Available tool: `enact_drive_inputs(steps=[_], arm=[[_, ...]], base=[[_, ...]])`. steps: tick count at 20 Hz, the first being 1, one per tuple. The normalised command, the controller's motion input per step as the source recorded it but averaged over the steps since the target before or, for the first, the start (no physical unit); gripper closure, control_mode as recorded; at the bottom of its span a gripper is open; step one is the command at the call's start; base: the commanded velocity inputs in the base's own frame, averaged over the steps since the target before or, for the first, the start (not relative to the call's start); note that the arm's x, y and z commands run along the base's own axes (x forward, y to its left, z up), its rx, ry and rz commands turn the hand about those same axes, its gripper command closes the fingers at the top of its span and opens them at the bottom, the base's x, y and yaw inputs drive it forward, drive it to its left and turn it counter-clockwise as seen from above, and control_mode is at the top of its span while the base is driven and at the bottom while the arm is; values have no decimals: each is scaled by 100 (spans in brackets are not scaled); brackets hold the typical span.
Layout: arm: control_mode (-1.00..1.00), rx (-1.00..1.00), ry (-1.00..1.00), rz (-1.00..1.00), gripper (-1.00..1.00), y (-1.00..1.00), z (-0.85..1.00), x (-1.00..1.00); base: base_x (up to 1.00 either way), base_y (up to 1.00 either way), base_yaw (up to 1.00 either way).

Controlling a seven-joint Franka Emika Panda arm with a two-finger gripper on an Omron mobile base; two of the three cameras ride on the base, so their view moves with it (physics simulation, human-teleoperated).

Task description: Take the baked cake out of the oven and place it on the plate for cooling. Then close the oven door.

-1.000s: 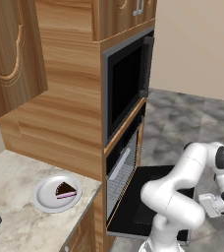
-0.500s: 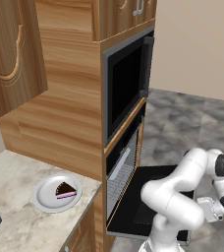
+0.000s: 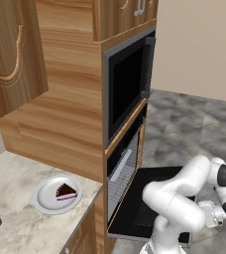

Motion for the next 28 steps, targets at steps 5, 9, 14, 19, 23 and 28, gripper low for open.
enact_drive_inputs(steps=[5,9,14,19,23,28], arm=[[-100,12,4,0,-100,23,-8,1],[-100,11,1,0,-100,34,-1,0],[-100,11,0,0,-100,43,0,0],[-100,12,0,0,-100,52,13,-5],[-100,12,0,0,-100,49,24,-18],[-100,9,0,0,-100,57,7,-3]], base=[[0,0,0],[0,0,0],[0,0,0],[0,0,0],[0,0,0],[0,0,0]])
